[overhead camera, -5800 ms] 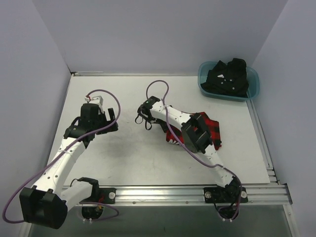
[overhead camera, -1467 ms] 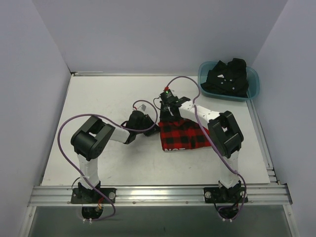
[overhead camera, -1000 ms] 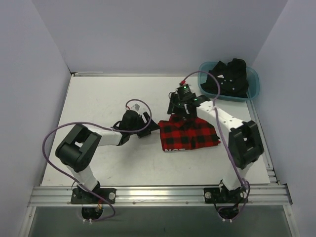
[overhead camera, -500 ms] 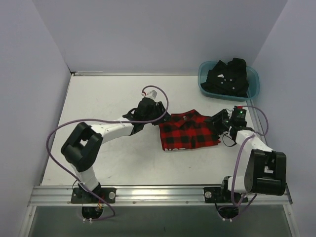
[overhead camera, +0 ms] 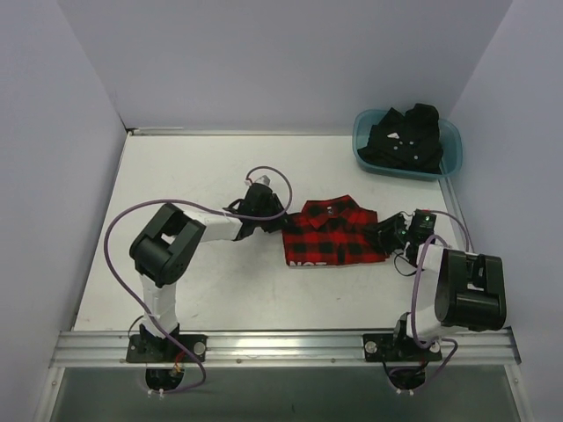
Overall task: Fold and stack the long sleeve shirts
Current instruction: Fold the shirt, then neatly place the folded shirt to the corner
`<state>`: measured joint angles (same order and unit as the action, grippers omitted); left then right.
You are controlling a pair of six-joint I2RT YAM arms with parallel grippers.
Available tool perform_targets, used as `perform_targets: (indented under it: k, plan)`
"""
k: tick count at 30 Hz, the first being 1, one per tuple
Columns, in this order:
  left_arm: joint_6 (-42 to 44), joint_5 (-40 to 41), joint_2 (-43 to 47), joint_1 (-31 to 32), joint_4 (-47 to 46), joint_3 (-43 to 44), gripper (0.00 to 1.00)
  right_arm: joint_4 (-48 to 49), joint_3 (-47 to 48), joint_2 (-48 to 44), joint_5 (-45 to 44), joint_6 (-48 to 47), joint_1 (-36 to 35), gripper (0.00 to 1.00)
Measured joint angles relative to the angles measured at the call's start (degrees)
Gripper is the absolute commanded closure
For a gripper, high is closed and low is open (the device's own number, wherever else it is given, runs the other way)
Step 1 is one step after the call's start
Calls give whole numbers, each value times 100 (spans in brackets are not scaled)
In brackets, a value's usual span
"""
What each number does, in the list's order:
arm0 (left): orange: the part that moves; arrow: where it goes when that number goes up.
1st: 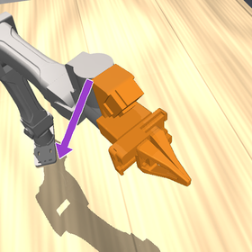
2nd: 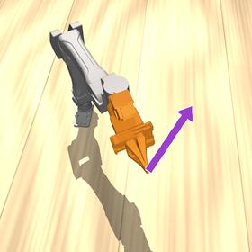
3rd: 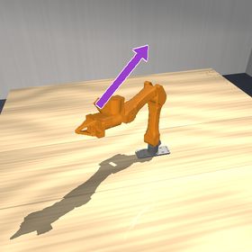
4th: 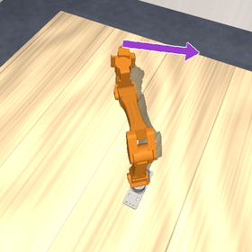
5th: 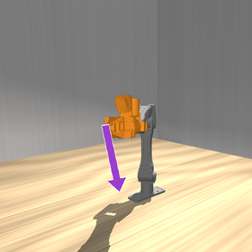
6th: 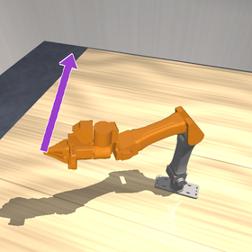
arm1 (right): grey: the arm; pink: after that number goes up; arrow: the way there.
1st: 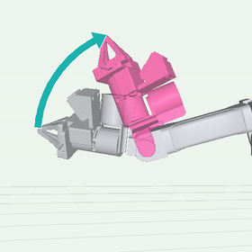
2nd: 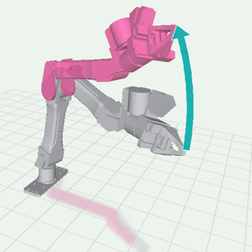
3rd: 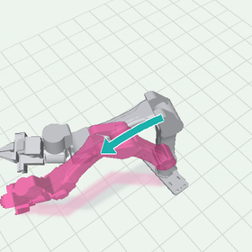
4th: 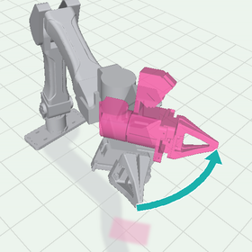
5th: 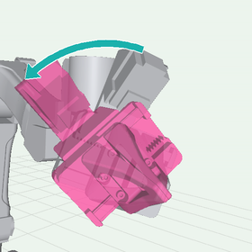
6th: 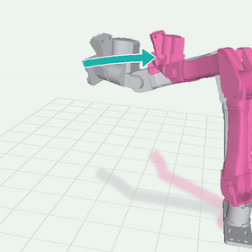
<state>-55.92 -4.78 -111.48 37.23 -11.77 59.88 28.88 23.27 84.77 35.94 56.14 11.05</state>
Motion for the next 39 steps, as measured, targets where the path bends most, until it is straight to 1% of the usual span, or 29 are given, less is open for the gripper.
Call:
perform_targets:
  k: [3,6,7,10,13,16,17,18,19,20,23,24,27,29,33,34,36,37,39]
  plan:
    - [245,-22,-109,-264,157,269,61,-409,109,-273,-289,-164,-352,66]
    - [581,59,-120,-573,442,514,49,-922,334,-699,-614,-326,-901,66]
    - [695,114,-81,-649,538,533,39,-1047,417,-833,-649,-358,-1051,66]
    - [966,317,317,-737,964,426,25,-1401,743,-1161,-787,-476,-1309,66]
    - [1060,450,1158,-420,1307,66,25,-1657,1154,-1314,-811,-623,-1340,66]
    - [1034,476,2022,216,1255,-339,31,-1781,1587,-1235,-804,-772,-1340,66]
    - [1003,433,2164,422,1165,-446,35,-1779,1700,-1165,-807,-809,-1338,66]
    - [973,398,2225,553,1082,-525,38,-1764,1790,-1062,-809,-828,-1327,66]
    - [931,363,2232,680,986,-632,41,-1703,1862,-907,-802,-831,-1307,66]
    - [883,334,2159,726,944,-719,46,-1635,1886,-767,-785,-828,-1292,66]
    - [704,345,1738,697,820,-1012,53,-1436,1919,-118,-708,-807,-1191,66]
    - [636,348,1591,678,785,-1137,57,-1397,1917,103,-695,-798,-1150,66]
    - [275,302,1443,599,520,-1429,64,-1228,1878,660,-654,-772,-977,66]
    - [87,391,1464,592,321,-1587,65,-1145,1827,874,-656,-774,-874,67]
    - [-219,402,1631,531,-66,-1969,65,-1040,1729,1082,-654,-785,-693,67]
    - [-258,404,1700,516,-68,-2044,58,-1045,1711,1078,-645,-785,-669,67]
    - [-332,413,1926,492,2,-2188,50,-1143,1711,979,-638,-831,-636,66]
    - [-374,470,2127,494,160,-2258,43,-1285,1718,863,-664,-879,-636,66]
    - [-472,608,2544,527,555,-2350,36,-1687,1735,452,-743,-1001,-671,63]
